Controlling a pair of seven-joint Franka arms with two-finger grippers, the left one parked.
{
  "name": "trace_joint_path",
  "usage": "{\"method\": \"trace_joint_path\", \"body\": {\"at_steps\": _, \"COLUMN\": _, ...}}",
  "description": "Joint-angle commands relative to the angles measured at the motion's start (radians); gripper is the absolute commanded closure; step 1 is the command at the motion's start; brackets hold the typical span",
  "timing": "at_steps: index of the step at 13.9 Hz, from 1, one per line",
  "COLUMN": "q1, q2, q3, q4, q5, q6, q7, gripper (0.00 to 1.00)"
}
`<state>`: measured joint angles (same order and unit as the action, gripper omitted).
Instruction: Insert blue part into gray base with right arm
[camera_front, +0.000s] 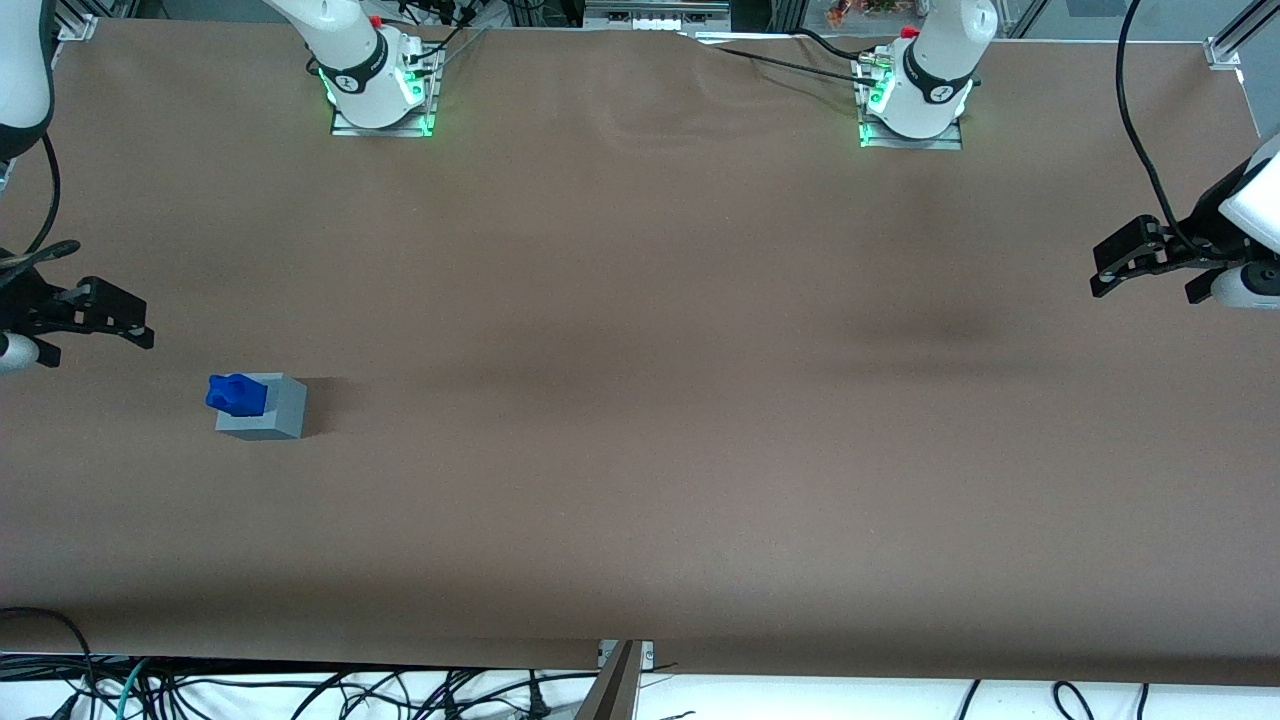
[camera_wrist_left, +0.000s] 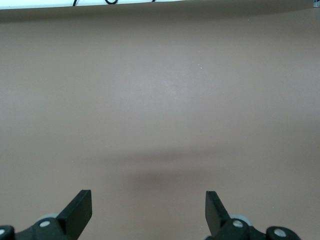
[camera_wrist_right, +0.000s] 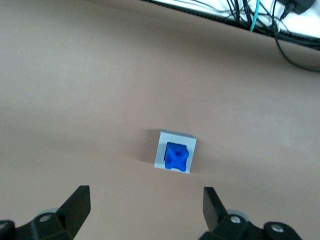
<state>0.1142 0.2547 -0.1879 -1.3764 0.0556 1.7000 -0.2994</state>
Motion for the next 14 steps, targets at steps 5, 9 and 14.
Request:
{"method": "trace_joint_path", "body": {"at_steps": 5, "q1": -0.005, "q2": -0.026, "q3": 0.028, "q4": -0.029, "q5": -0.043, "q6": -0.056, "q7": 0.058, "gripper": 0.00}}
{"method": "trace_joint_path", "body": {"at_steps": 9, "q1": -0.008, "q2": -0.026, "q3": 0.024, "q4": -0.029, "q5": -0.045, "q6": -0.056, "q7": 0.086, "gripper": 0.00}}
{"method": "trace_joint_path", "body": {"at_steps": 14, "q1": -0.010, "q2": -0.025, "q3": 0.022, "q4": -0.029, "q5": -0.046, "q6": -0.054, "q7": 0.085, "gripper": 0.00}}
